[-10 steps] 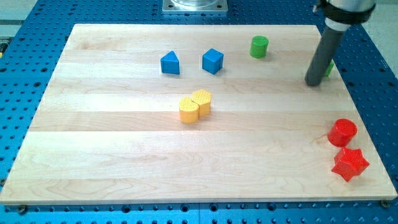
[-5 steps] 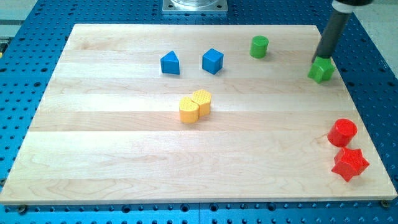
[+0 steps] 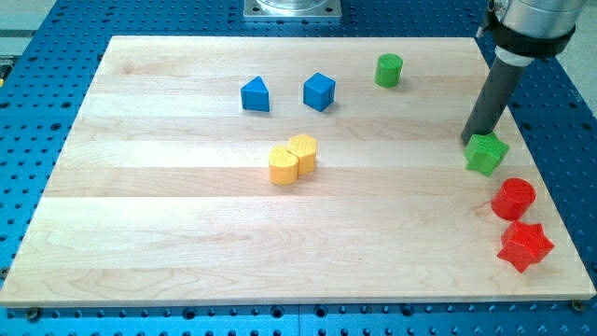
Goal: Move the green star above the red circle
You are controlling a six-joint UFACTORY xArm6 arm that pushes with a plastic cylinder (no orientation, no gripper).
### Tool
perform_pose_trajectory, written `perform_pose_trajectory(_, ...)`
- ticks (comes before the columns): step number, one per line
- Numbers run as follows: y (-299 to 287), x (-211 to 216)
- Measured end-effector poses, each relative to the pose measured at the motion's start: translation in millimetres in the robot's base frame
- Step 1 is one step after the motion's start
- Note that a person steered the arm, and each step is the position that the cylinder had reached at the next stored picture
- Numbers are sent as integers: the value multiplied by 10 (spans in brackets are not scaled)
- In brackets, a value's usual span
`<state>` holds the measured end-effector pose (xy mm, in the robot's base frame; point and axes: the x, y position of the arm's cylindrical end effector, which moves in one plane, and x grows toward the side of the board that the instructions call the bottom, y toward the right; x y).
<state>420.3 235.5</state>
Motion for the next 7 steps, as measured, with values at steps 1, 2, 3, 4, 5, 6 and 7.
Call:
perform_pose_trajectory(1,-5,-58)
perform_pose_trajectory(2,-613,-45)
perform_pose_trajectory(3,-308,108)
perform_pose_trajectory(4,-82,131)
perform_pose_trajectory(5,-123,2)
perform_pose_trajectory(6,-684,-63)
perform_pose_trajectory(7,-1712,505)
